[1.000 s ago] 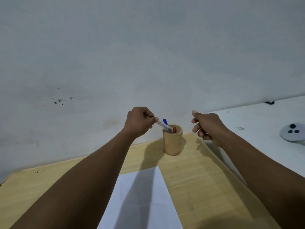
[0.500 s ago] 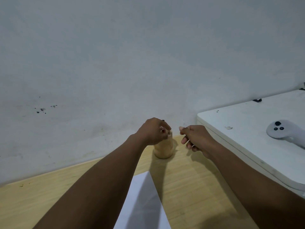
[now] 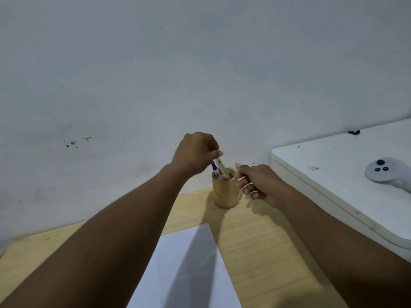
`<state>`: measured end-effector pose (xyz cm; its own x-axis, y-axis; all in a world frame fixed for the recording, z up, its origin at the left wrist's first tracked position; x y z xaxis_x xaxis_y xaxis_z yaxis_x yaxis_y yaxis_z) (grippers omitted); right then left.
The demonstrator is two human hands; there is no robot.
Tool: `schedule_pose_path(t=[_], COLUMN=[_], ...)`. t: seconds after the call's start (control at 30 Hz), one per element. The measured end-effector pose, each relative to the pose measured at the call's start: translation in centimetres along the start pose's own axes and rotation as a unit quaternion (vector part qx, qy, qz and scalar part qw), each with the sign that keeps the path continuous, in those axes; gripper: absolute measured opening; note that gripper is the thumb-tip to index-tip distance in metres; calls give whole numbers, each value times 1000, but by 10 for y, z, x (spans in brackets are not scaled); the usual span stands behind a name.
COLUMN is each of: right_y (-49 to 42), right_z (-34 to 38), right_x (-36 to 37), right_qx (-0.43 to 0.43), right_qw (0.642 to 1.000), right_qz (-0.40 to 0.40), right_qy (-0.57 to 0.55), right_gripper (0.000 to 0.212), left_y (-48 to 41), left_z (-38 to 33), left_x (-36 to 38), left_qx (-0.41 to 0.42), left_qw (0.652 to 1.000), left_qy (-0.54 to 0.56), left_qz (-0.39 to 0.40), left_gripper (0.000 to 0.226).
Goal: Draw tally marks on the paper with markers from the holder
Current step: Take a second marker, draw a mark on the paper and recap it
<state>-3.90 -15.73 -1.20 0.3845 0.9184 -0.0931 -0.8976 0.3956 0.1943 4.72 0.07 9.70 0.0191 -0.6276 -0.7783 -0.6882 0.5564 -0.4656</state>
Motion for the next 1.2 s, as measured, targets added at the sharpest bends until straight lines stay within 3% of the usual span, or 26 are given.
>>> schedule_pose_path(t=[0.1,0.2,0.3,0.4,0.53,0.6,0.73,0.87,1.03,1.2], right_y=[13,26,34,39,50,52,54,53,47,48], right_z=[7,11,11,15,24,23,10,-18,-49,-72], right_x=[44,93,138,174,211,218,232,262,287,299], right_qx=[36,65,71,54,15,-4,-12,-18,-68,-64], right_qw=[992,965,923,904,912,915,941,971,990,990], right_qz=[94,131,117,117,144,150,171,175,123,126], right_qy=[-74,-218,-360,-407,-384,-374,-291,-165,-24,18], right_gripper=[66,75,60,38,24,22,15,6,10,6], left_y=[9,26,56,96,156,191,250,271,281,286], left_z=[4,21,48,82,135,169,218,229,237,242], left_x=[-35,-60,-77,-91,-111,-125,-129,-98,-59,-49], left_qx=[-22,-64,-104,-152,-246,-291,-324,-314,-317,-326], left_qw=[997,989,972,954,893,873,926,947,945,941], left_qy=[53,127,210,251,350,349,170,59,1,48], left_qz=[-42,-50,-33,-54,-139,-177,-96,16,78,84], left_gripper=[19,24,31,29,27,31,29,18,11,26])
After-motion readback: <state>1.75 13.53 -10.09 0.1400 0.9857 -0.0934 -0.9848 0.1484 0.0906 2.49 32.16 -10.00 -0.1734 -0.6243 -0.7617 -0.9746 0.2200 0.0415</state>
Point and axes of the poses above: each hand's wrist, its own y-axis away from the middle knuckle, its own x-axis out of the palm, z = x × y, the point moved 6 cm from there along -y, towards the middle knuckle, and after that the axes turned 1 degree about z, right-handed, at the moved point
